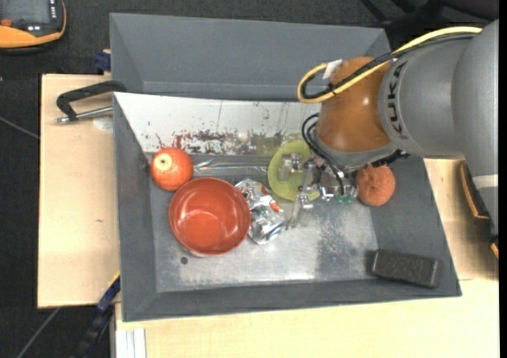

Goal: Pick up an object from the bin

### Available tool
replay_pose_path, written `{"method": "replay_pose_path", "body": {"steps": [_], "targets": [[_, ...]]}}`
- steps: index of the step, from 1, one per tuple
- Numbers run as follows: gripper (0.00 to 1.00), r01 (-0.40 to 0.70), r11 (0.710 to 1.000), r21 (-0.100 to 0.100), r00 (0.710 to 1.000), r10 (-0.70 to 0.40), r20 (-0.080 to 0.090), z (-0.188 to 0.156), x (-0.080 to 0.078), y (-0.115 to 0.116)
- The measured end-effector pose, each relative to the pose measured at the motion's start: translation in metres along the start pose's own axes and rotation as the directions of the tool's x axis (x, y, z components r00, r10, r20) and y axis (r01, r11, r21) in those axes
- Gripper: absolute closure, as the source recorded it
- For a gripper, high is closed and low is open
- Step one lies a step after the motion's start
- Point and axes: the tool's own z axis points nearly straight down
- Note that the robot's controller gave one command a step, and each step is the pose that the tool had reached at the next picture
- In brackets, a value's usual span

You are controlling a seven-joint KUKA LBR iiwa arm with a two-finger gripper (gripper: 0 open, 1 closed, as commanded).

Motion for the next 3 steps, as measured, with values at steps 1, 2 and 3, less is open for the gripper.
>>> {"method": "replay_pose_path", "body": {"steps": [1, 2, 3], "targets": [[1.0, -0.007, 1.0, 0.005, 1.0, 0.007, -0.002, -0.001, 0.001, -0.006], [1.0, 0.116, 0.993, 0.005, 0.993, -0.116, -0.003, -0.002, 0.044, -0.043], [1.0, 0.106, 0.994, 0.005, 0.994, -0.106, 0.002, -0.002, 0.042, -0.064]]}}
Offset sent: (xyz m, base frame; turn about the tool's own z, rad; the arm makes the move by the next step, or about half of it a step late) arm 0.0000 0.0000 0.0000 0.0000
